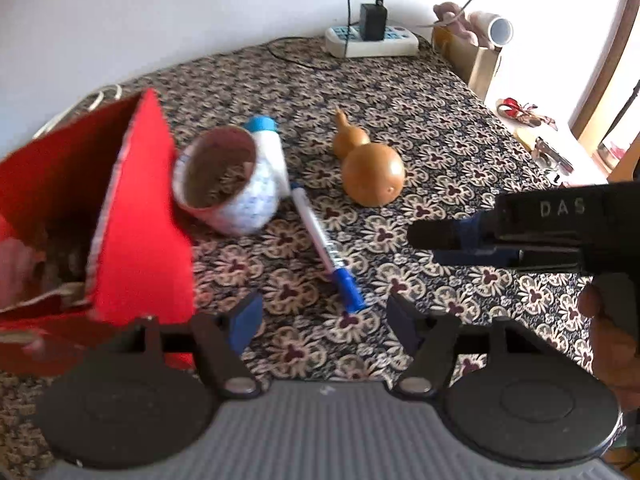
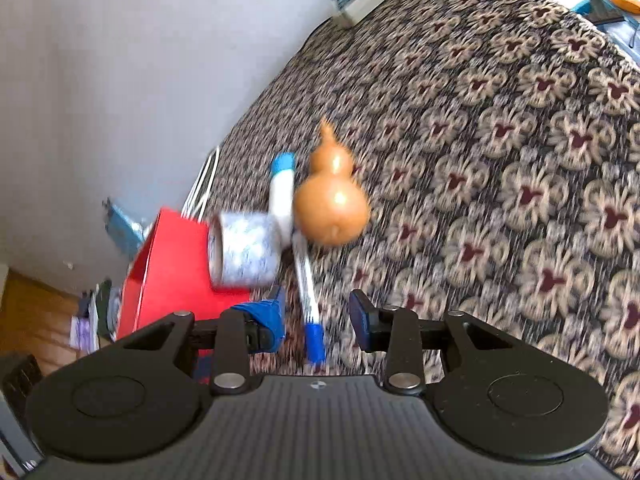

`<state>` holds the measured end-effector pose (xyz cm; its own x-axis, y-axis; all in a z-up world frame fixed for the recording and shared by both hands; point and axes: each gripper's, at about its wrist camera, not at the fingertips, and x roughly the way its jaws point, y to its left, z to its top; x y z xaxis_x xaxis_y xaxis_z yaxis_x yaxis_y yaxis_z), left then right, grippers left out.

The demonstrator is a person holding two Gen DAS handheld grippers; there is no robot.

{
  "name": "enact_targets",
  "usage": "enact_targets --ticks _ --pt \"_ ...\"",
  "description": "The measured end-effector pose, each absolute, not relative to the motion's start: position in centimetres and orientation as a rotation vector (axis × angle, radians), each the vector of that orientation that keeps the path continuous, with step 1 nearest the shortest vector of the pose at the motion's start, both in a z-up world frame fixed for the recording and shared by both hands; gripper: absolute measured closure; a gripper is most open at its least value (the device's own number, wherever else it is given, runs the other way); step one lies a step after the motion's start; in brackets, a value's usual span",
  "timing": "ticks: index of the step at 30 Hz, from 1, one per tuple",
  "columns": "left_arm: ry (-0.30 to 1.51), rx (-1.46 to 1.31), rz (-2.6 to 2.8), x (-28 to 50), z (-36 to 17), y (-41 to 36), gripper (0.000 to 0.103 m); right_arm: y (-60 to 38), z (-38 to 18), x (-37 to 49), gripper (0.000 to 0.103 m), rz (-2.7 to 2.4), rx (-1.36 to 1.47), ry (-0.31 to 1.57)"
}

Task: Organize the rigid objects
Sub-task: 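Withdraw the left gripper from the box toward the brown gourd, then grasp the brown gourd by its waist with the left gripper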

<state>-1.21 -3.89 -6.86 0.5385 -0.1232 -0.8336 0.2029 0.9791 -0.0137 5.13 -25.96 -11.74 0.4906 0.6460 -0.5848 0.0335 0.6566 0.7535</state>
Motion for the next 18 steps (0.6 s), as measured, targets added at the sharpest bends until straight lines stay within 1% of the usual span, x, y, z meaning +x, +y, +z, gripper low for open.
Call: enact_targets --ticks 6,13,18 --pt "0.982 0.055 -0.254 1.9 -7.8 -4.5 0.031 -27.1 -10.4 9.6 0.083 0.353 0.814 0.958" --pt "0.998 0.051 -0.282 4.6 -8.7 -5.3 0.029 -24.7 -11.1 15.1 0.082 0.359 0.765 1.012" --pt "1.006 0.075 -0.294 5.6 -9.3 -5.4 0.029 -22.9 -12.4 15.8 0.082 0.351 0.682 1.075"
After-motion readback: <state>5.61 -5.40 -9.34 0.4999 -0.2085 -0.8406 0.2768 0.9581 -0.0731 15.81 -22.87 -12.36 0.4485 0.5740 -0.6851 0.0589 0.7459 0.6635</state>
